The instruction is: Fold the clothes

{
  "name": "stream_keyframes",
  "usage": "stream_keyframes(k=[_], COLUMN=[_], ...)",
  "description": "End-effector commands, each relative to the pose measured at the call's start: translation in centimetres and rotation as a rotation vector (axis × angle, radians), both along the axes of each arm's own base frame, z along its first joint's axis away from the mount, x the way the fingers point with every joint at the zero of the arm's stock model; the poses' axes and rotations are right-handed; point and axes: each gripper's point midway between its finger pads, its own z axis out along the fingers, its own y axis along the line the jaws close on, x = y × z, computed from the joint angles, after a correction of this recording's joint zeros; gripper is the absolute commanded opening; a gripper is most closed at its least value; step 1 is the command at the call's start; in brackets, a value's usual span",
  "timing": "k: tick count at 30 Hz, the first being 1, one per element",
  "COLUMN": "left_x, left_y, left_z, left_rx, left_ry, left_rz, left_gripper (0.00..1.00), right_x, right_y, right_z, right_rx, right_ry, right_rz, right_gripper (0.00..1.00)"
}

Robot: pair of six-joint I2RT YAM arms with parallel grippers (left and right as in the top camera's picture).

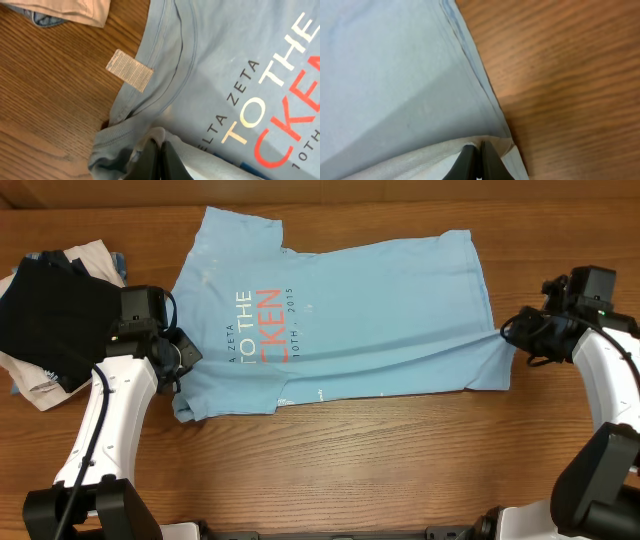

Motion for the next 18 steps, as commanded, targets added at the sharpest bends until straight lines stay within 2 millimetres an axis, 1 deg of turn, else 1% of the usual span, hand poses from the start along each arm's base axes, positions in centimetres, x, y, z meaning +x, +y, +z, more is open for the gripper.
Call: stream_keyframes(k=[1,5,8,11,13,18], left_x=[0.1,0.1,0.3,0.7,0.8,1.4], left_y=[0.6,0.6,0.6,0.9,1.0,1.5], left_z=[-0.2,-0.2,-0.2,-0.3,-0.4,-0.6], left_rx=[0.01,0.01,0.011,0.025,0.031,0.057], left_ry=[-0.004,-0.004,-0.012,-0.024,-0.029,-0.041], left_rz=[0.04,0.04,0.04,0.045,0.046,0.057], left_gripper=[0.04,0.04,0.04,0.04,0.04,0.04], right_x=[0.8,1.2,1.5,1.4,1.3,1.1], right_y=[1.6,2.8,3.1,2.9,2.7,1.1], right_z=[-1.0,-2.6,-3.5,-4.3,-4.5,-4.6], right_rx=[-0.01,-0.017,-0.027,-0.038,-0.047,-0.125], right_ry=[0.004,0.033,0.047,0.071,0.077,0.102], right_rz=[0.087,0.12,0.131,0.126,0.123,0.079], right_gripper=[0.04,0.04,0.04,0.04,0.04,0.04])
